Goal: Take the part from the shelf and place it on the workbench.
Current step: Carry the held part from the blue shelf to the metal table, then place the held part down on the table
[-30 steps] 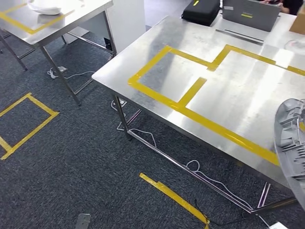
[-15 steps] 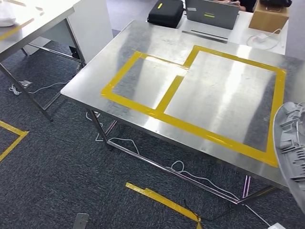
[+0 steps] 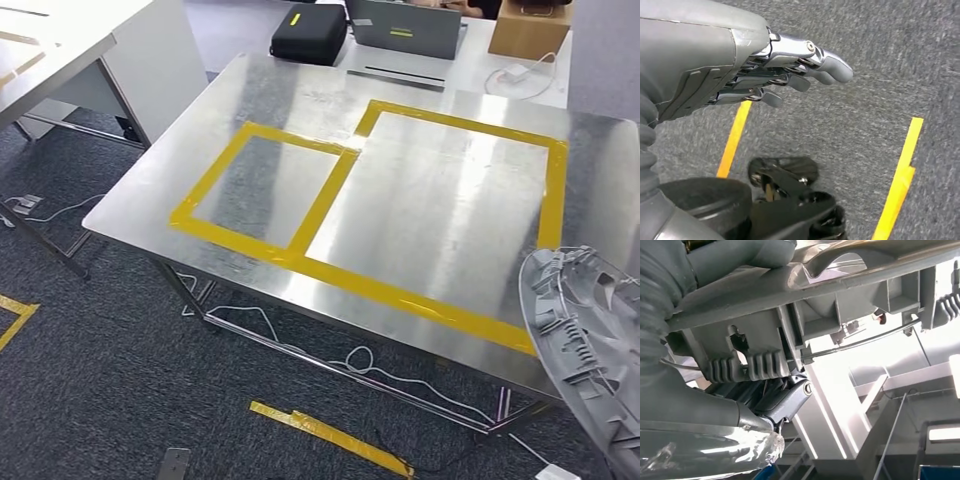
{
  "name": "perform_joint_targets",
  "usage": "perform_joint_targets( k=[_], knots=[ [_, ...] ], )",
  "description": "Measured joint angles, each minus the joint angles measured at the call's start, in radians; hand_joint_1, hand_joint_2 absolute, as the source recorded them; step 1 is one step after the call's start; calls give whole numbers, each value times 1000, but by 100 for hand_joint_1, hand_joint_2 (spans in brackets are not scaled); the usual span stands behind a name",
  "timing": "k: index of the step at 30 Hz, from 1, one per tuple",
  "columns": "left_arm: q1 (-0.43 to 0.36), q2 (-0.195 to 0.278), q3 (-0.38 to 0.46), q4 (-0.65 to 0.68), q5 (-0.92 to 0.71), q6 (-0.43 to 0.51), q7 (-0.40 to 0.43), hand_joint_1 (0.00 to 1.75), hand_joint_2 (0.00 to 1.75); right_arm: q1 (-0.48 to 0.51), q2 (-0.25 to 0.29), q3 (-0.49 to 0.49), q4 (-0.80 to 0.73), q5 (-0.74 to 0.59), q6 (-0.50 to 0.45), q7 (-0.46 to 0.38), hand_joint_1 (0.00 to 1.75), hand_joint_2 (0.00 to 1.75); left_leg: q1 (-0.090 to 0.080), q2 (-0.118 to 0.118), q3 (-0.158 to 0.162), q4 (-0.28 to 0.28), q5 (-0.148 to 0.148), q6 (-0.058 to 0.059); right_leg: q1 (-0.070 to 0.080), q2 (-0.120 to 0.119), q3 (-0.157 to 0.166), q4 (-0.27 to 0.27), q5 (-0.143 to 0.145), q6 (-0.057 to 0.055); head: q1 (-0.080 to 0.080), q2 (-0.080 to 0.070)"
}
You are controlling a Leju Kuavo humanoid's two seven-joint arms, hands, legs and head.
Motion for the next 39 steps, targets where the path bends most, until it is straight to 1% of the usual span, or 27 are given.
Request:
perform_joint_targets(
  k=[1, 2, 3, 5, 7, 9, 11, 12, 13, 14, 16, 17, 18, 21, 23, 24, 26, 27, 28, 29, 30, 32, 33, 34, 36, 38, 39],
  knots=[
    [0, 2, -1, 0, 0, 0, 0, 0, 175, -1, 0, 0, 1, 1, 2, 0, 175, 175, -10, 1, 18, -60, 49, 14, 2, 0, 12, -1, -9, 0, 0, 0],
    [0, 5, -2, 1, 0, 0, 0, 0, 175, -1, 0, 0, 3, 2, 2, -1, 175, 175, -20, 1, 36, -112, 78, 28, 2, -1, 21, -4, -17, 1, 0, 0],
    [-1, 8, -3, 1, 0, 0, 0, 0, 175, -3, 0, 0, 4, 2, 2, -1, 175, 175, -29, 1, 52, -153, 94, 39, 2, -1, 26, -8, -24, 4, -1, 0],
    [-3, 11, -5, 1, 0, 1, 1, 0, 175, -4, 0, 0, 7, 3, 3, -2, 175, 175, -35, -2, 71, -197, 90, 51, 1, -4, 42, -12, -22, 12, -5, 0],
    [-2, 11, -8, 2, 1, 2, 1, 0, 175, -4, 0, 0, 9, 4, 4, -3, 175, 175, -29, -5, 99, -230, 103, 52, 1, -7, 55, -6, -19, 21, -7, 0],
    [-3, 10, -10, 2, 1, 2, 0, 0, 175, -6, 0, 1, 11, 4, 5, -4, 175, 175, -20, -9, 122, -243, 106, 50, 1, -5, 20, 59, -34, 30, -2, 0],
    [-3, 7, -11, 2, 1, 1, 0, 0, 175, -9, 0, 2, 12, 5, 7, -4, 175, 175, -15, -16, 130, -244, 95, 47, -4, -4, -59, 175, -79, 42, 2, 0],
    [-2, 5, -11, 2, 1, 0, 1, 0, 175, -9, 0, 2, 13, 7, 8, -5, 175, 175, -12, -21, 135, -244, 89, 44, -8, -4, -95, 217, -101, 49, 2, 0],
    [-1, 3, -11, 2, 1, 0, 1, 0, 175, -9, 0, 2, 15, 9, 11, -5, 175, 175, -8, -27, 142, -244, 82, 40, -11, -5, -118, 230, -109, 57, 1, 0],
    [0, 2, -12, 2, 1, 0, 2, 0, 175, -8, 0, 2, 16, 12, 14, -5, 175, 175, -4, -34, 152, -244, 74, 35, -15, -4, -123, 211, -93, 63, 2, 0],
    [1, 0, -12, 2, 2, 0, 3, 0, 175, -9, 0, 2, 20, 24, 22, -6, 175, 175, 4, -48, 175, -243, 57, 23, -25, 4, -94, 101, -5, 77, 2, 0],
    [0, 0, -12, 2, 2, 0, 4, 0, 175, -10, 0, 3, 23, 32, 27, -8, 175, 175, 6, -55, 185, -240, 49, 16, -28, 12, -78, 46, 24, 79, 3, 0],
    [-2, 0, -13, 2, 2, 0, 4, 0, 175, -10, 0, 5, 25, 42, 30, -9, 175, 175, 8, -61, 188, -238, 41, 9, -29, 20, -65, 11, 43, 74, 4, 0],
    [-6, 1, -16, 2, 5, 3, 5, 0, 175, -8, 0, 17, 28, 74, 35, -7, 175, 175, 9, -71, 189, -231, 32, -6, -24, 20, -51, -6, 47, 38, 5, 0],
    [-6, 1, -19, 2, 8, 6, 6, 0, 175, -6, 0, 26, 28, 93, 38, -4, 175, 175, 10, -57, 177, -201, 23, -15, -26, 11, -38, -11, 46, 26, 2, 0],
    [-8, 1, -20, 2, 11, 6, 6, 0, 175, -5, 0, 30, 28, 101, 40, -3, 175, 175, 11, -45, 154, -158, 9, -19, -26, 6, -30, -14, 43, 21, -1, 0],
    [-12, -1, -24, 2, 15, 7, 8, 0, 175, -6, 0, 34, 29, 114, 50, 1, 175, 175, 14, -25, 76, -31, -37, -28, -23, -3, -18, -18, 34, 14, -6, 0],
    [-12, -1, -26, 2, 16, 8, 10, 0, 175, -8, 0, 35, 30, 120, 60, 4, 175, 175, 16, -21, 37, 25, -58, -29, -21, -7, -13, -18, 29, 12, -6, 0],
    [-12, -2, -29, 2, 17, 9, 14, 0, 175, -9, 0, 36, 31, 125, 74, 8, 175, 175, 16, -20, 9, 54, -65, -29, -19, -8, -6, -18, 23, 11, -6, 0],
    [-11, -2, -32, 2, 18, 11, 18, 0, 175, -12, -1, 36, 33, 129, 95, 15, 175, 175, 16, -20, -3, 52, -51, -27, -18, -9, 2, -18, 17, 10, -6, 0],
    [-11, -2, -35, 2, 20, 13, 22, 0, 175, -14, -1, 35, 35, 131, 118, 23, 175, 175, 16, -20, 0, 18, -15, -22, -15, -9, 12, -18, 9, 11, -6, 0],
    [-11, -1, -38, 2, 25, 16, 29, 0, 175, -22, -7, 34, 40, 126, 172, 46, 175, 175, 9, -19, 29, -91, 78, -5, -12, -9, 33, -19, -7, 13, -5, 0],
    [-12, 0, -40, 2, 27, 16, 31, 0, 175, -28, -12, 34, 44, 120, 199, 58, 175, 175, 5, -17, 40, -135, 101, 4, -11, -8, 40, -20, -13, 15, -5, 0],
    [-13, 2, -41, 2, 29, 15, 33, 0, 175, -35, -21, 33, 50, 111, 231, 73, 175, 175, 0, -16, 47, -165, 115, 11, -11, -8, 42, -20, -18, 18, -7, 0],
    [-15, 3, -44, 2, 33, 13, 35, 0, 175, -51, -46, 32, 65, 85, 296, 105, 175, 175, -5, -16, 55, -190, 113, 17, -10, -7, 42, -27, -24, 27, -10, 0],
    [-17, 3, -49, 2, 35, 8, 35, 0, 175, -77, -85, 31, 86, 52, 359, 141, 175, 175, -1, -15, 69, -210, 122, 15, -9, -6, 45, -24, -34, 35, -10, 0],
    [-20, 4, -53, 2, 34, 6, 36, 0, 175, -95, -109, 30, 103, 32, 386, 160, 175, 175, 1, -15, 76, -215, 122, 10, -8, -6, 46, -22, -24, 34, -10, 0]
  ],
)
